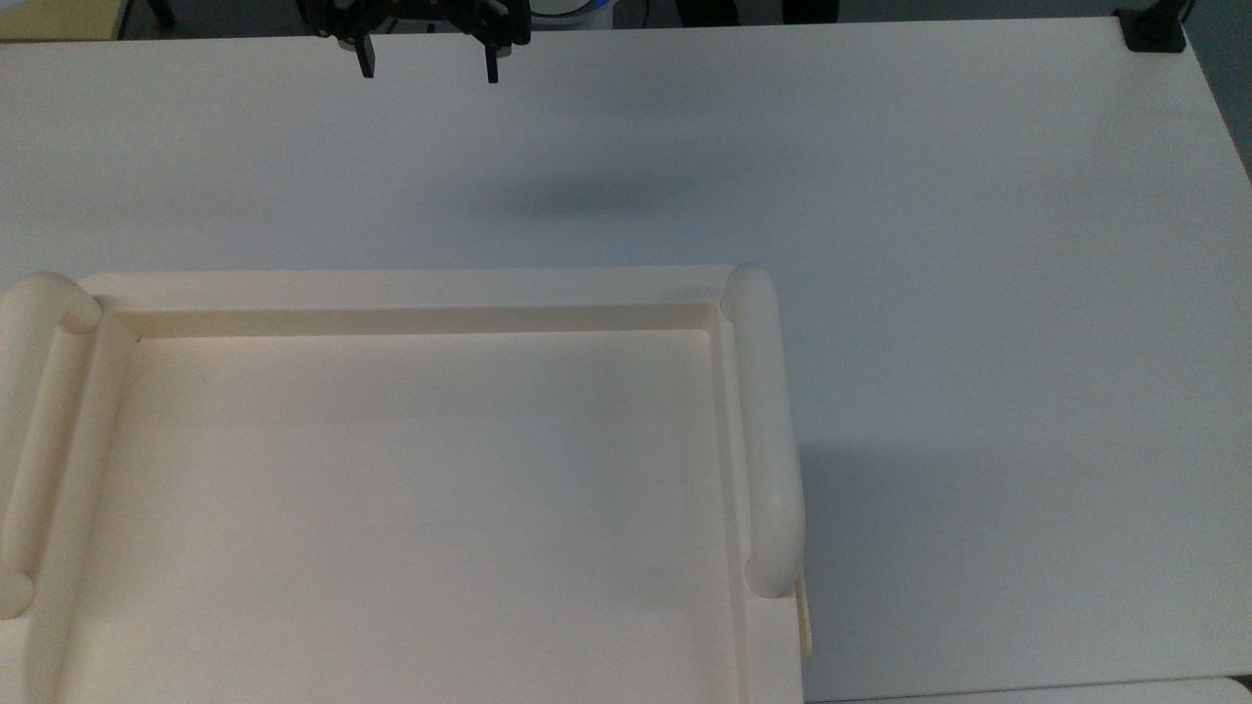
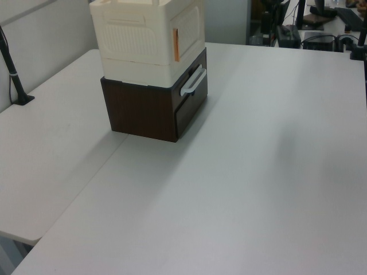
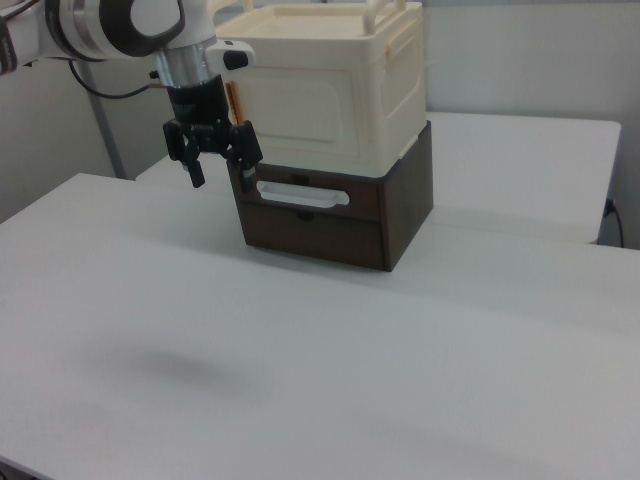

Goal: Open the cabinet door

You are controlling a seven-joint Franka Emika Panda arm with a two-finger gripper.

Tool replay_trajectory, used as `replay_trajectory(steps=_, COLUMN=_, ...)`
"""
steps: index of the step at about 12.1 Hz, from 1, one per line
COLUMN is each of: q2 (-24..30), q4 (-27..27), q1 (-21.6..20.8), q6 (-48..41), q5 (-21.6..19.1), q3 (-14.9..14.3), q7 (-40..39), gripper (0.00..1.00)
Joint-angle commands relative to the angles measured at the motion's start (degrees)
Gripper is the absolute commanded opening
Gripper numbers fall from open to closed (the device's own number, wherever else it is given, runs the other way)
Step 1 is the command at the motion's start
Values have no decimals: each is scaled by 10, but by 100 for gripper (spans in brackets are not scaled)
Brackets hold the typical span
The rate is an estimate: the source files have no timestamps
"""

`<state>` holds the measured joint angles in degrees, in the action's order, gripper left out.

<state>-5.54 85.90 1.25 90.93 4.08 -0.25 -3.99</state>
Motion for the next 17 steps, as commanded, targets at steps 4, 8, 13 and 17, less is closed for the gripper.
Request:
replay_trajectory(steps=4, q2=6, q4=9, q1=6, q6=16, q5=8, q3=0, q7=-2, gripper=100)
replay_trajectory(steps=8, q2=6, q4=9, q1=9, q6=16, q5=8, q3=0, q7=-5, gripper=100)
replay_trajectory(steps=13, q2=6, q4=9, q1=9, q6=16, q5=1, q3=1, q7=-7, gripper=100)
replay_trajectory(steps=17, q2=-35, q4=-19, q1=-3, q6=58, q5=-6, q3=8, q7=8, gripper=100)
